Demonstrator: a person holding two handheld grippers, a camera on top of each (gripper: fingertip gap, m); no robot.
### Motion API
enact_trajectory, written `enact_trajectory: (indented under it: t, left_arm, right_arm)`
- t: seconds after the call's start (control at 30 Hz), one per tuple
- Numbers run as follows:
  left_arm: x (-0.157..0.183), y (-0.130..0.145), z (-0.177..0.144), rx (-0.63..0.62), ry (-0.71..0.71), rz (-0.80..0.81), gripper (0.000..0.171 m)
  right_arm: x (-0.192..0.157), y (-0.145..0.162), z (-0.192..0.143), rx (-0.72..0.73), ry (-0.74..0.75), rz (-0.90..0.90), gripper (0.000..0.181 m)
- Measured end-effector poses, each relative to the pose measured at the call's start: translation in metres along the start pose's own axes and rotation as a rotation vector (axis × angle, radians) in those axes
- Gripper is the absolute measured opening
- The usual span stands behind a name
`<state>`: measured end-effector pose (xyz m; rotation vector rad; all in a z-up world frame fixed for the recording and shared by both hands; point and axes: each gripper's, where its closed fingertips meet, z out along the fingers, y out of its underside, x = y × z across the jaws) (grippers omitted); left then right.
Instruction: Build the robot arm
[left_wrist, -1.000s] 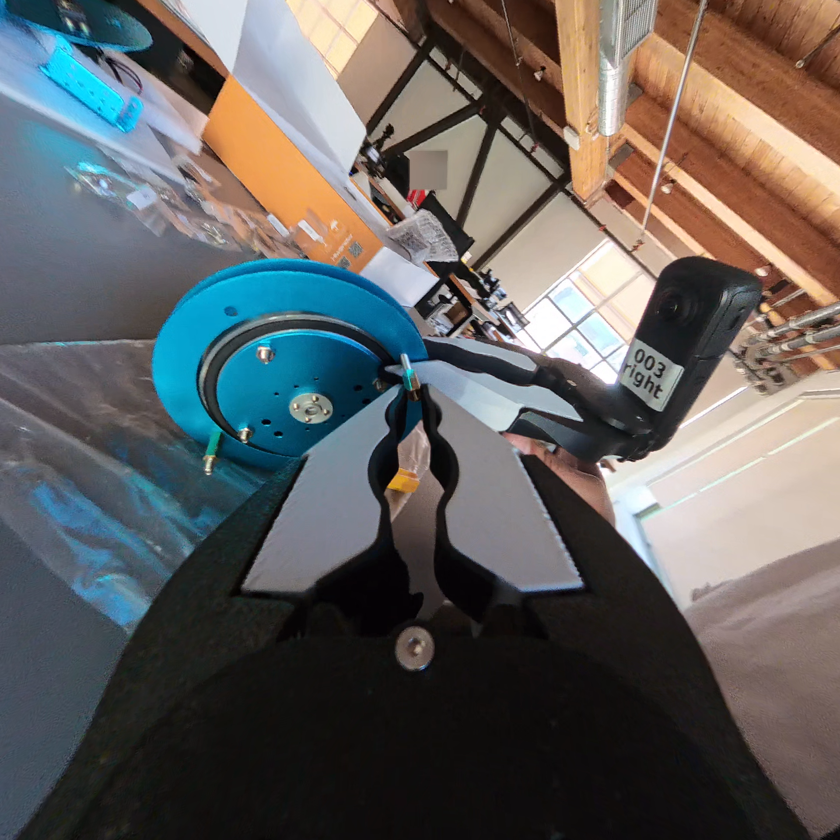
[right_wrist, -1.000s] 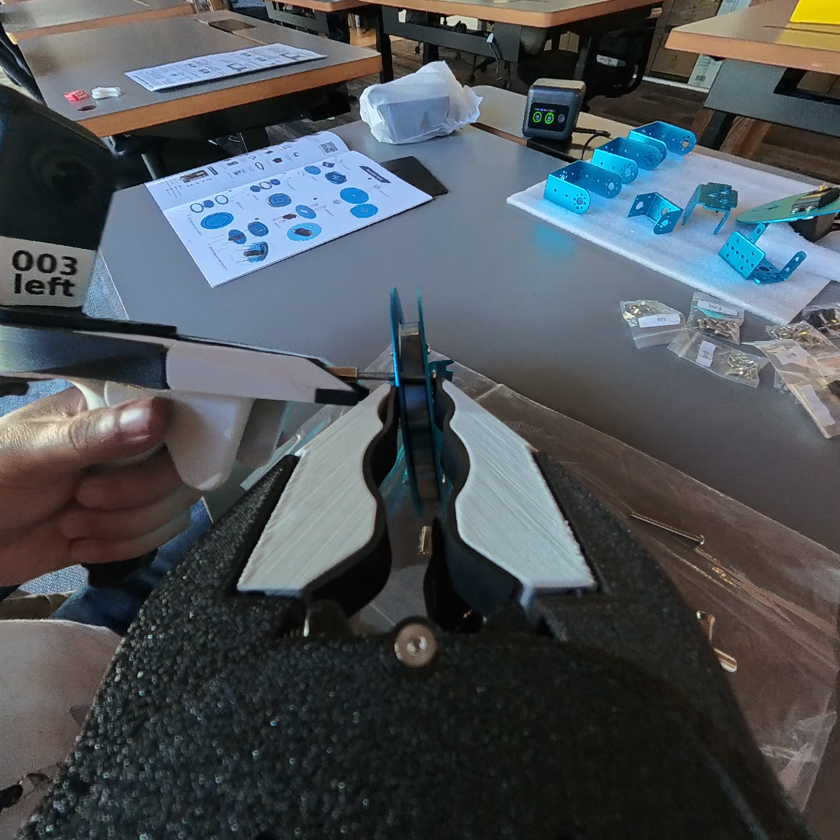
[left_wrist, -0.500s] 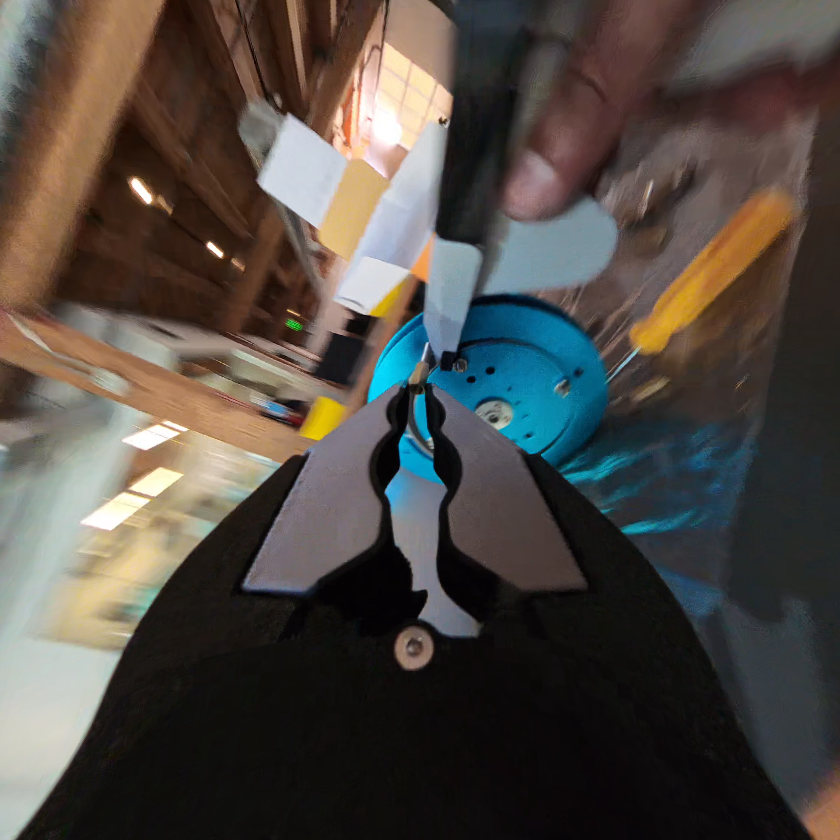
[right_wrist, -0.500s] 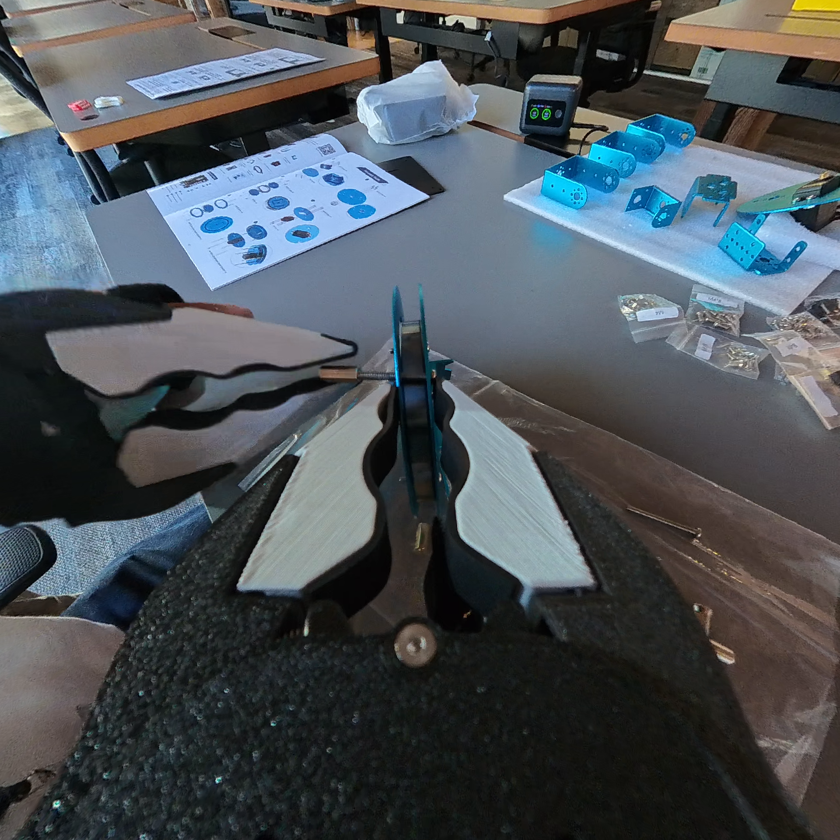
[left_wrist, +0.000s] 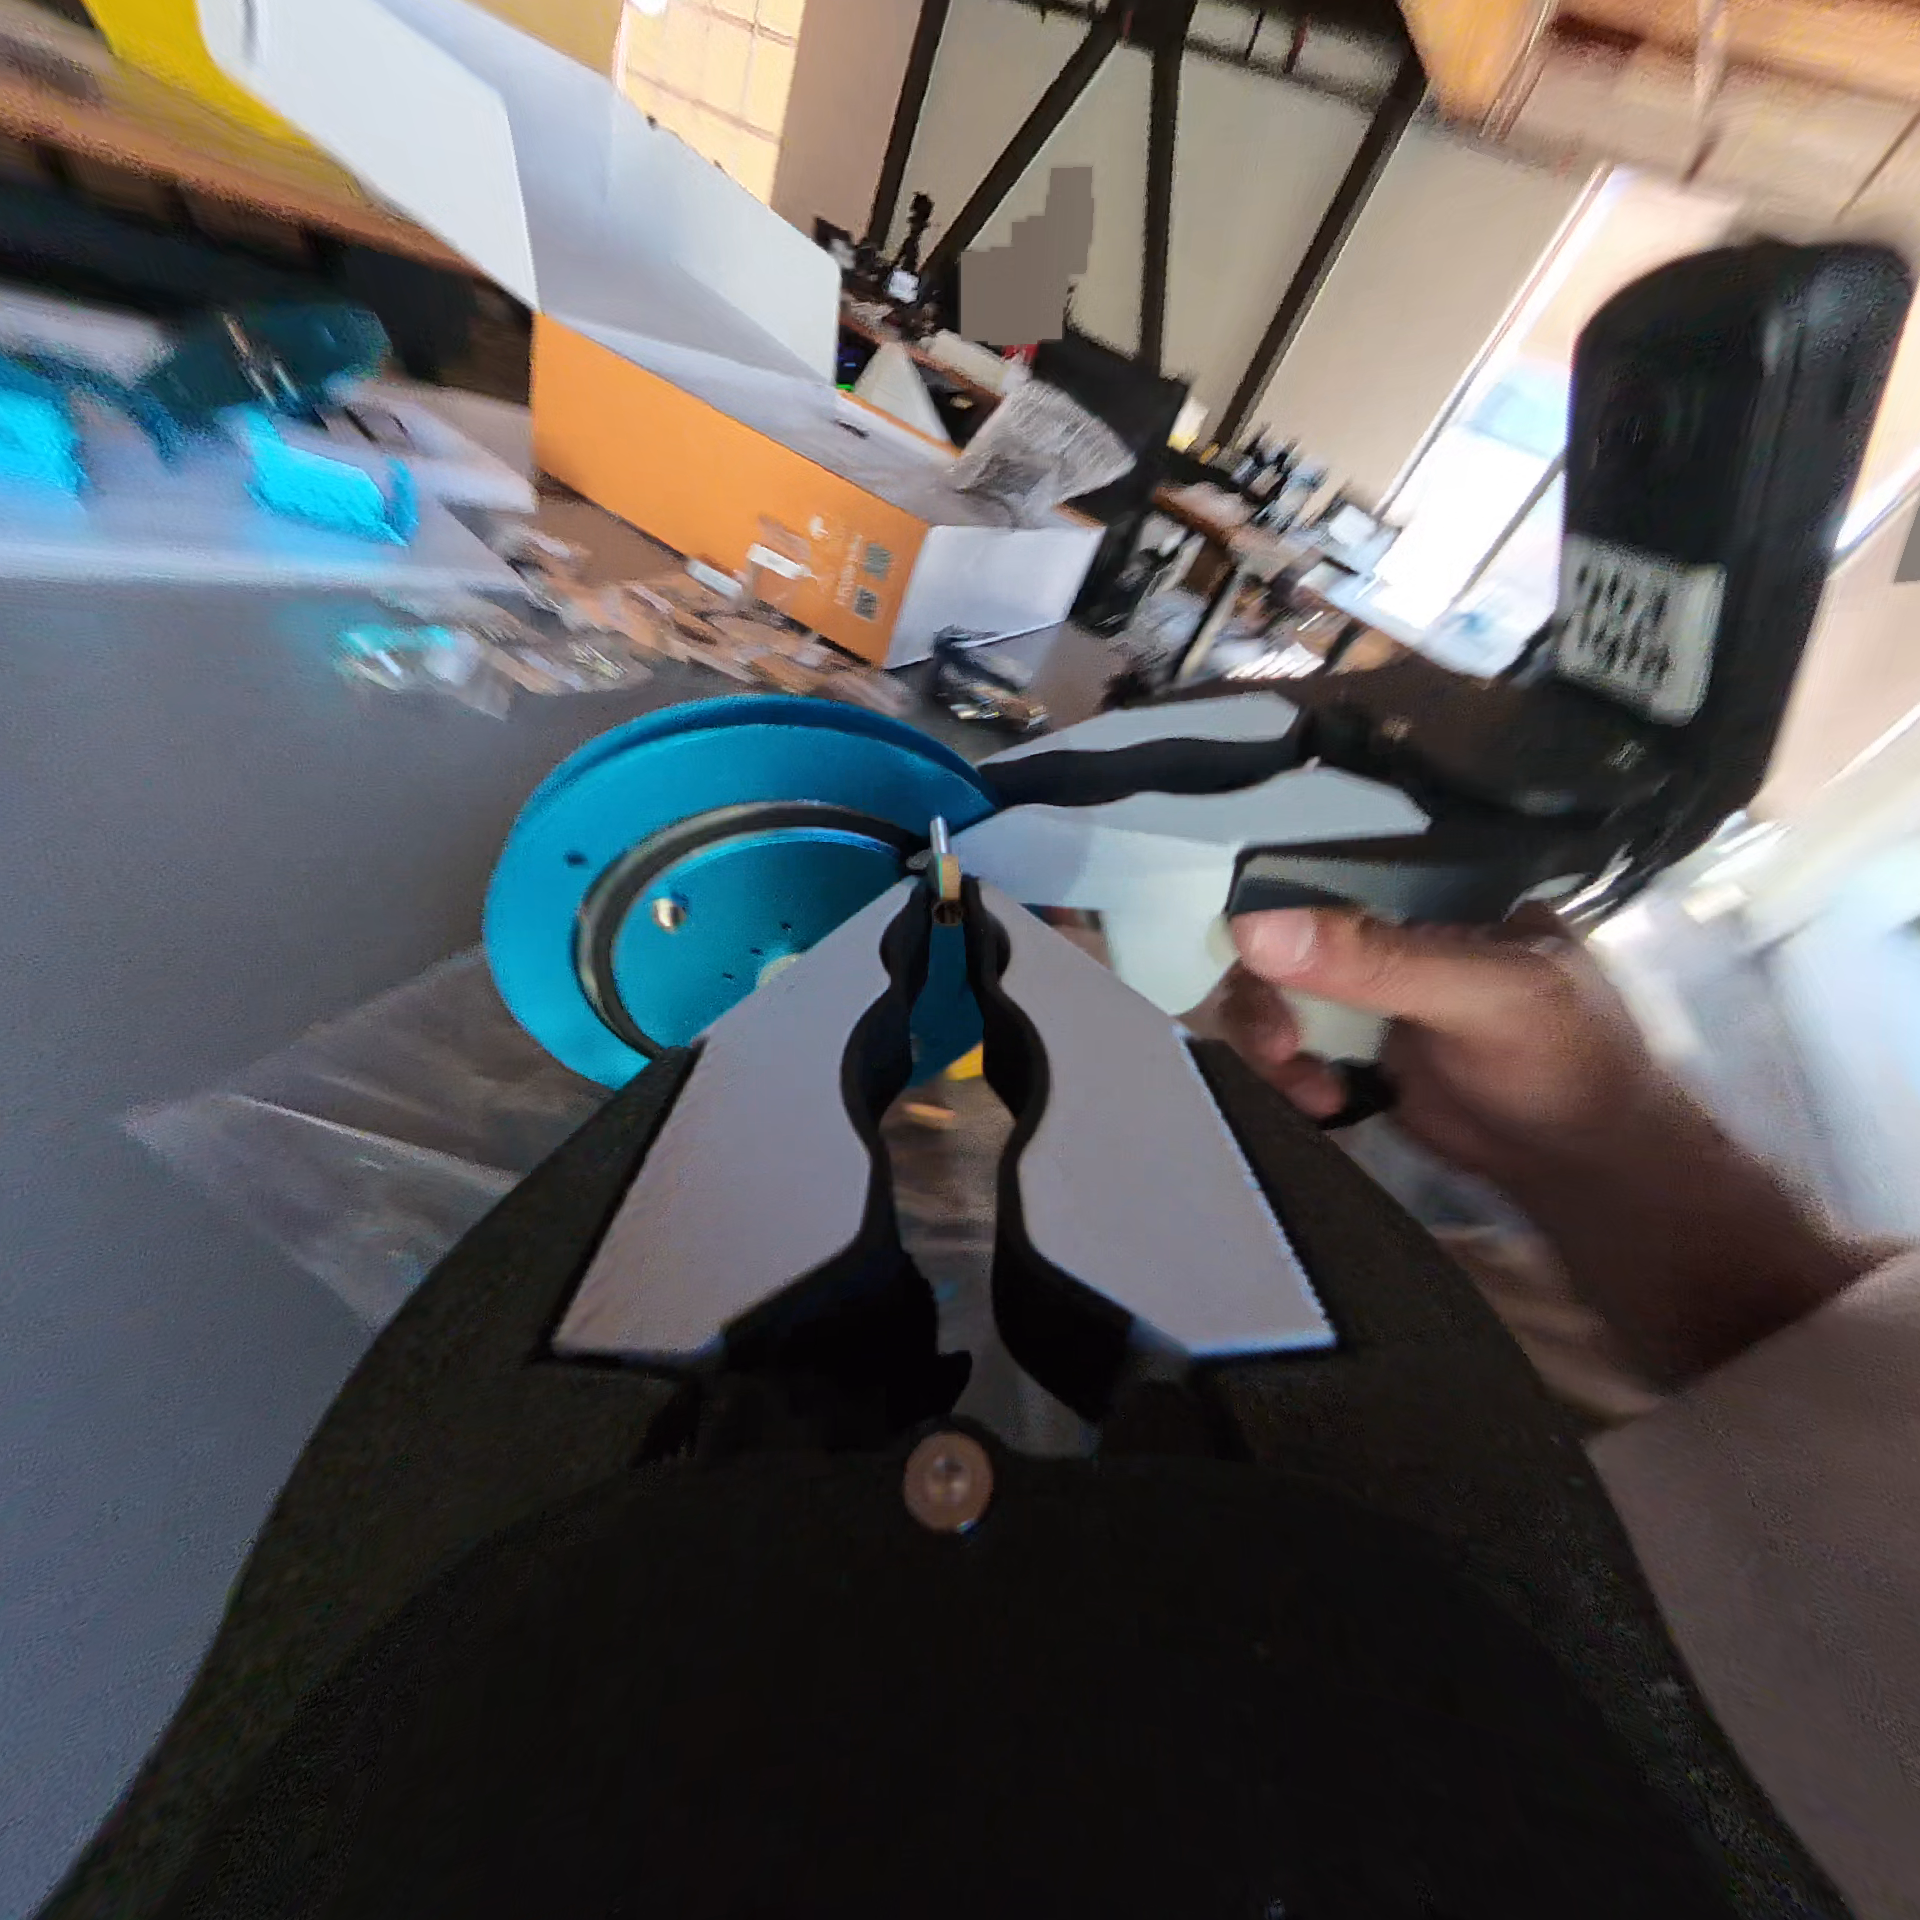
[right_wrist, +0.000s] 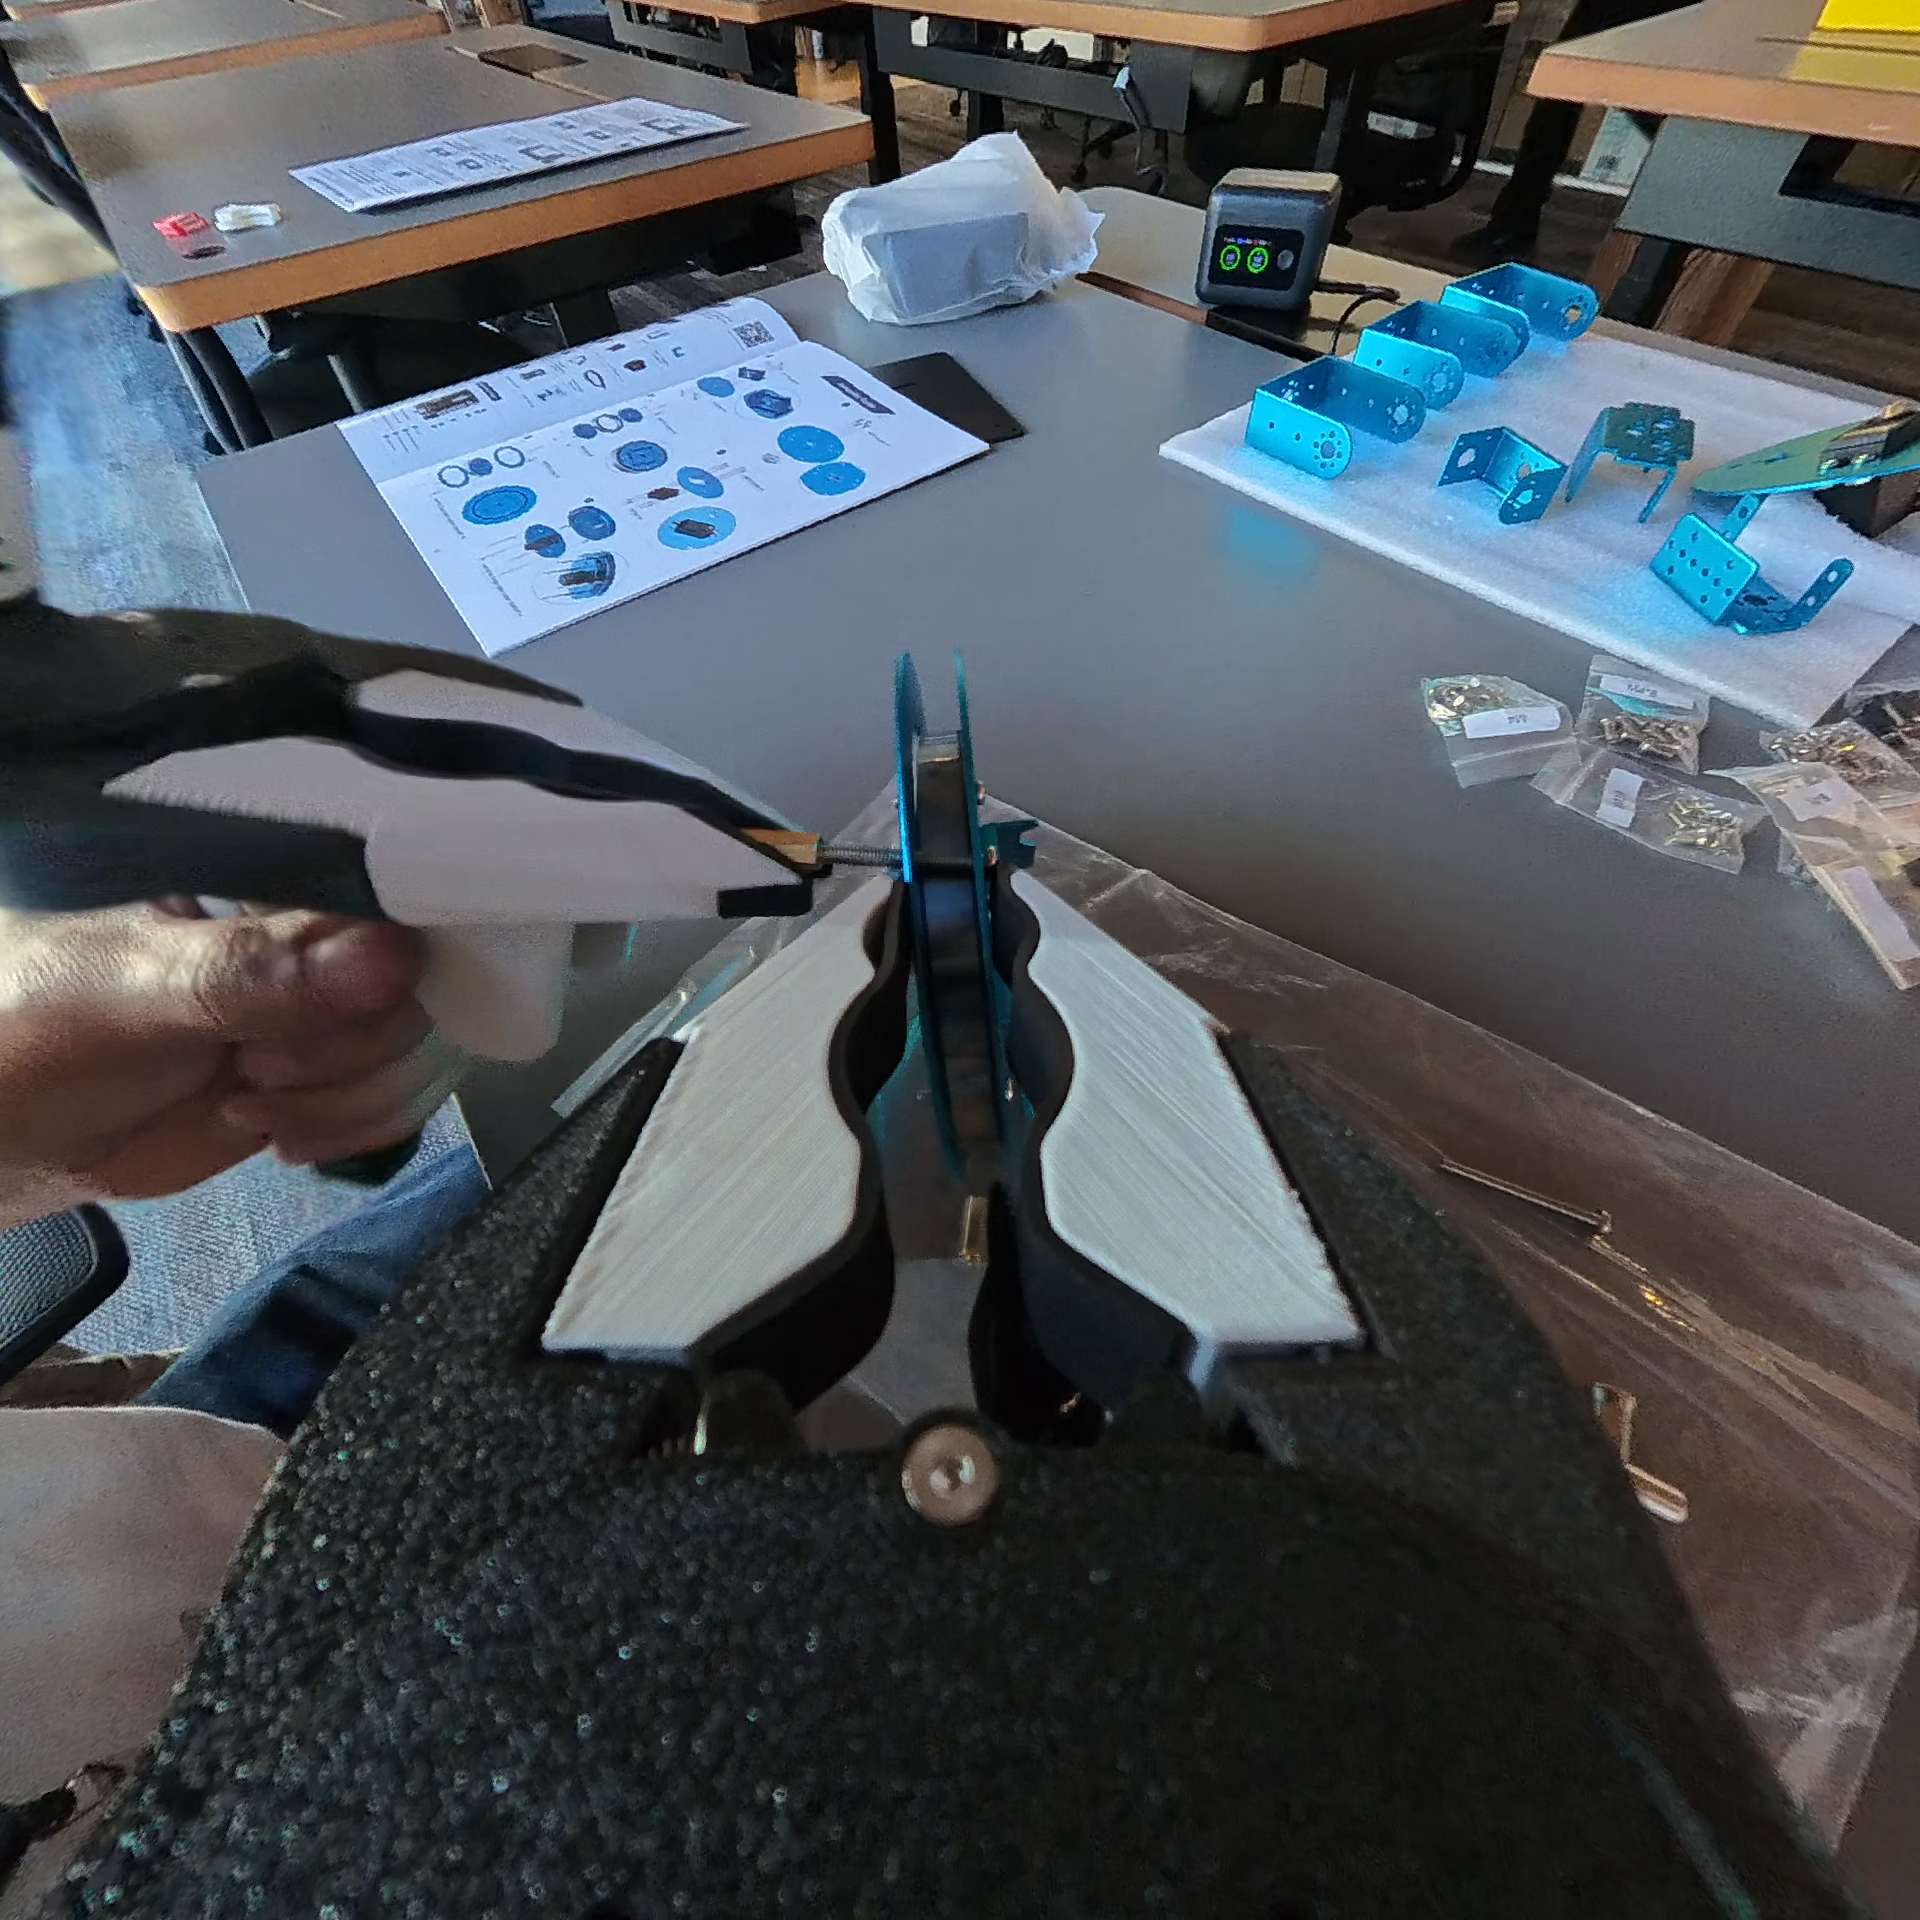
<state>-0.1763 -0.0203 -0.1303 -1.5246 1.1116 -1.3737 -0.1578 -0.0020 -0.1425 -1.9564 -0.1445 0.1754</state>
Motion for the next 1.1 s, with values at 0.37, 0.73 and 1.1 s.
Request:
enact_trajectory:
  t: [0.37, 0.73, 1.1]
  left_arm:
    - [-0.007, 0.002, 0.005, -0.098, -0.412, 1.601, 0.005]
    - [0.003, -0.003, -0.007, 0.028, 0.105, -0.239, 0.019]
    - [-0.007, 0.005, 0.004, -0.133, -0.548, 1.74, 0.004]
  right_arm:
    - [0.008, 0.003, -0.003, 0.002, 0.009, 0.021, 0.014]
    - [0.001, 0.002, -0.002, 0.006, 0.006, 0.004, 0.013]
    - [0.003, 0.003, -0.002, 0.0, 0.007, 0.018, 0.012]
